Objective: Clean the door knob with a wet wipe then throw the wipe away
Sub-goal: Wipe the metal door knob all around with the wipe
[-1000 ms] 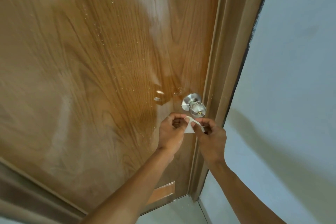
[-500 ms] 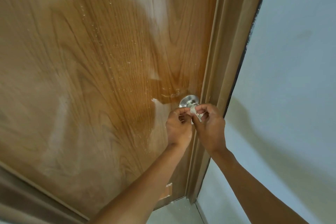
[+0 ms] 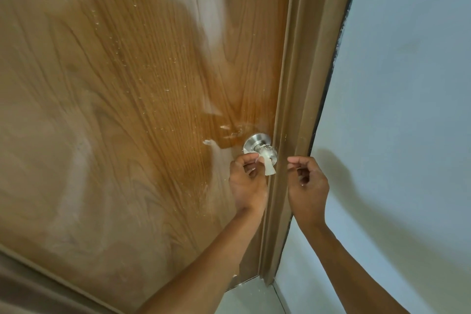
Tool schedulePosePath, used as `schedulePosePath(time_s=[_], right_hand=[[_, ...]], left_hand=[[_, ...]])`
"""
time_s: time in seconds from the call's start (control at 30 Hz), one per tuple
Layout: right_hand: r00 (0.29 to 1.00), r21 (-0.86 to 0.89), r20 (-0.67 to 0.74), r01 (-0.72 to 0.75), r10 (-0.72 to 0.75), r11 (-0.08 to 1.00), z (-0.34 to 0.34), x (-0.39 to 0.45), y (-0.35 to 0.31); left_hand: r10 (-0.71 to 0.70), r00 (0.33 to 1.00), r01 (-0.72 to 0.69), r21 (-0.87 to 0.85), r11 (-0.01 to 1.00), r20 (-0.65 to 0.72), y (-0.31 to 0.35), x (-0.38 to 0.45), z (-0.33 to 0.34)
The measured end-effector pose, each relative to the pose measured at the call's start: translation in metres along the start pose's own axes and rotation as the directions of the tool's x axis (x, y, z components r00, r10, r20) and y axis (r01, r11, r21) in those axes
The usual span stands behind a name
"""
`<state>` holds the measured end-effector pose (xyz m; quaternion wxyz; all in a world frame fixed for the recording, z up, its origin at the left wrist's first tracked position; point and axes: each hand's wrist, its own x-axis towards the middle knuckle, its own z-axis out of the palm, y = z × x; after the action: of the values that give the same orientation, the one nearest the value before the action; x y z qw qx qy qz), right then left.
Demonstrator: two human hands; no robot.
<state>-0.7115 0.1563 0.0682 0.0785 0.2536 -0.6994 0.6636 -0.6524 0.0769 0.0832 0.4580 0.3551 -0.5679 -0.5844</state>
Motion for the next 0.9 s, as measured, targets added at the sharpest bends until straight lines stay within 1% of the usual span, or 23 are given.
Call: schedulePosePath(time_s=[0.13,0.17,0.2,0.27,0.33,0.4,0.47,0.53,0.6,0.63,0.7,0.77,0.8,0.83,0.87,0.9], right_hand=[[1.0,0.014,0.009,0.007,-0.007,1.0,0.002,-0.002,-0.001],[1.0,0.015,0.011,0.004,-0.004,1.0,0.003,-0.002,-0.001],[1.0,0.015,0.014,0.001,-0.001,1.0,0.004,-0.002,0.0],[1.0,0.013,0.021,-0.005,0.005,1.0,0.006,-0.002,0.0],[0.999,0.018,0.031,-0.02,0.019,1.0,0.008,-0.002,0.0],[0.999,0.026,0.043,-0.023,0.022,0.999,0.01,-0.003,-0.001],[0.999,0.017,0.052,0.006,-0.007,1.0,0.012,-0.002,-0.001],[0.997,-0.001,0.069,0.021,-0.02,1.0,0.014,0.0,-0.002],[0.995,0.006,0.092,-0.032,0.032,0.999,0.017,0.002,-0.001],[0.993,0.016,0.102,-0.058,0.056,0.998,0.018,0.003,0.0],[0.991,0.018,0.113,-0.08,0.077,0.997,0.019,0.004,0.001],[0.997,-0.011,0.067,-0.043,0.043,0.999,0.019,0.004,-0.002],[1.0,-0.031,0.016,0.015,-0.015,0.999,0.017,0.004,-0.006],[0.996,-0.045,-0.04,0.08,-0.082,0.996,0.015,0.006,-0.009],[0.988,-0.049,-0.088,0.127,-0.13,0.991,0.013,0.011,-0.012],[0.983,-0.052,-0.11,0.145,-0.15,0.988,0.012,0.017,-0.014]], left_hand=[[-0.091,0.995,0.09,-0.026,0.996,-0.037,0.005,0.014,0.007],[-0.087,0.996,0.086,-0.017,0.996,-0.036,0.005,0.016,0.006],[-0.055,0.998,0.055,0.007,0.998,-0.025,0.005,0.016,0.005],[0.084,0.996,-0.086,0.067,0.994,0.038,0.002,0.01,0.001],[0.23,0.966,-0.244,0.123,0.962,0.12,-0.004,0.004,-0.004],[0.321,0.934,-0.347,0.183,0.92,0.158,-0.006,0.004,-0.006],[0.313,0.936,-0.341,0.196,0.919,0.161,-0.003,0.009,-0.004],[0.237,0.958,-0.262,0.161,0.952,0.158,0.003,0.015,-0.002],[0.19,0.969,-0.213,0.142,0.967,0.159,0.006,0.018,-0.001],[0.204,0.965,-0.229,0.153,0.961,0.162,0.007,0.018,-0.002],[0.311,0.93,-0.349,0.209,0.914,0.194,0.004,0.012,-0.007],[0.447,0.858,-0.506,0.266,0.82,0.253,-0.001,0.005,-0.012],[0.491,0.826,-0.558,0.284,0.78,0.277,-0.003,0.003,-0.014],[0.506,0.813,-0.578,0.287,0.764,0.288,-0.004,0.002,-0.015],[0.495,0.821,-0.565,0.275,0.778,0.285,-0.003,0.004,-0.014],[0.458,0.846,-0.523,0.256,0.813,0.273,-0.001,0.006,-0.013]])
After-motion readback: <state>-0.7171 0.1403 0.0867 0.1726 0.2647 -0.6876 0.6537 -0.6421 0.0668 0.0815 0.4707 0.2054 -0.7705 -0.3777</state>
